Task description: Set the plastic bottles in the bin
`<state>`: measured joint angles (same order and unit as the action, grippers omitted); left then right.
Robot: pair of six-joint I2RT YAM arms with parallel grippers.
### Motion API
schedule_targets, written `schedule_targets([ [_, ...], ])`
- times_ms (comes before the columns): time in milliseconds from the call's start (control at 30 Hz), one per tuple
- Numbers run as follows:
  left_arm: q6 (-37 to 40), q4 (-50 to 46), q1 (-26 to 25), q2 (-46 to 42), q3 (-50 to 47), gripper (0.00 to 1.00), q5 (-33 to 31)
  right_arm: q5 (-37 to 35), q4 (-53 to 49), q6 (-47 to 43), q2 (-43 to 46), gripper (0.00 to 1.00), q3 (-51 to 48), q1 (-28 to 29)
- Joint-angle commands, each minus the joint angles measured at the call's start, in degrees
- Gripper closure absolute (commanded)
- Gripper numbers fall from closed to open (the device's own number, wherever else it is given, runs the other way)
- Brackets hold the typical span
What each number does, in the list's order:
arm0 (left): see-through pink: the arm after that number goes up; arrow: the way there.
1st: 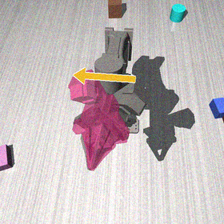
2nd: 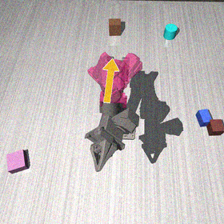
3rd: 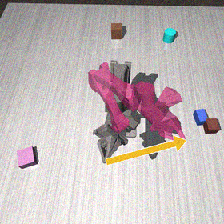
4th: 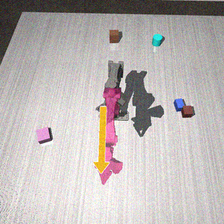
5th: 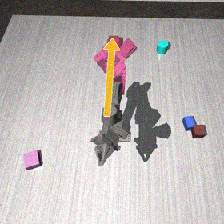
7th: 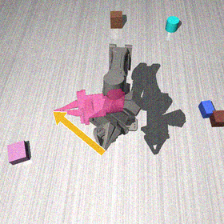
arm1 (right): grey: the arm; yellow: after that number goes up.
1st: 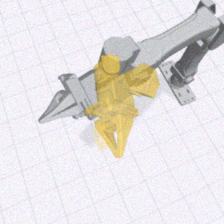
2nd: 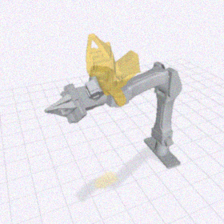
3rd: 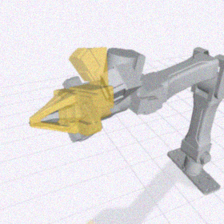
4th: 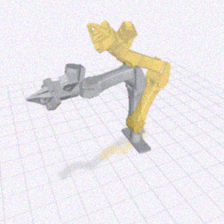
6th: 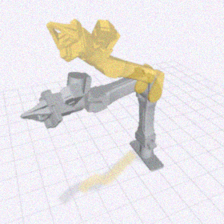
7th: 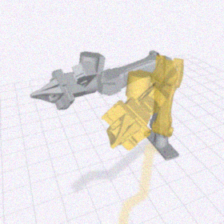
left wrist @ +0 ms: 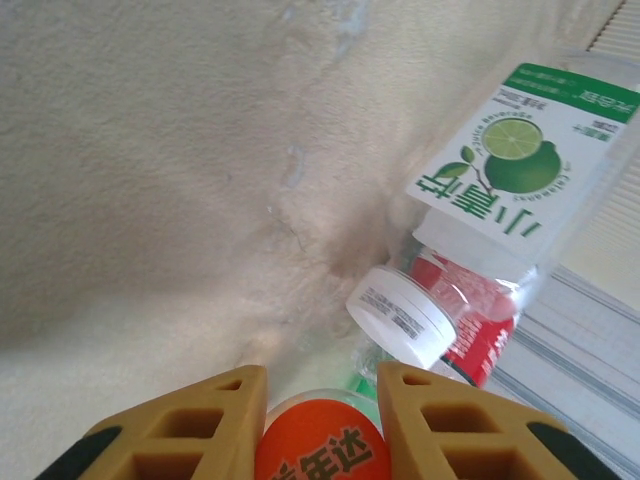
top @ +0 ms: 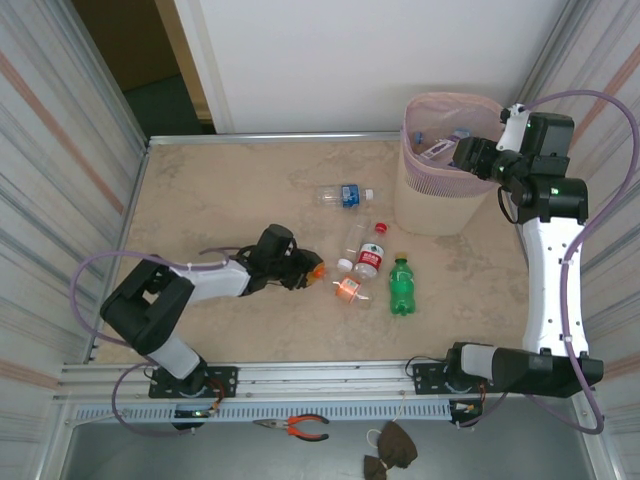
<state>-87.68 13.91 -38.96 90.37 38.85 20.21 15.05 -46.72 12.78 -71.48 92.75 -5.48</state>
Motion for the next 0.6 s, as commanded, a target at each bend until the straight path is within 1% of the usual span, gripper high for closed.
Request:
schedule_targets([
  [0,4.57,-4.72,0.85,-4.15,0.21,0.73,-1.47,1.50,0.31,-1.07,2.09,0.39,0.15,0.24],
  [133,12.58,-11.83,1.76,-9.11,3.26,0.75,-2.60,3.45,1.03,-1.09,2.66,0.39,0.00,0.26],
  [200,18.35,-15.48,2.14,-11.20,5.84,0.76,-2.80,5.84,1.81,-1.39,3.04,0.39,-0.44,0.24],
  [300,27.57,-20.28,2.67,-13.96,10.10,0.76,-3.57,11.25,4.70,-1.69,4.05,0.39,-2.26,0.26],
  [433,38.54,-20.65,3.57,-16.89,13.93,0.79,-1.04,21.45,9.87,-1.88,5.26,0.38,-5.58,0.46],
  [567,46.49,-17.36,4.57,-18.75,16.39,0.81,4.26,29.95,13.59,-3.02,6.35,0.37,-8.48,2.21],
])
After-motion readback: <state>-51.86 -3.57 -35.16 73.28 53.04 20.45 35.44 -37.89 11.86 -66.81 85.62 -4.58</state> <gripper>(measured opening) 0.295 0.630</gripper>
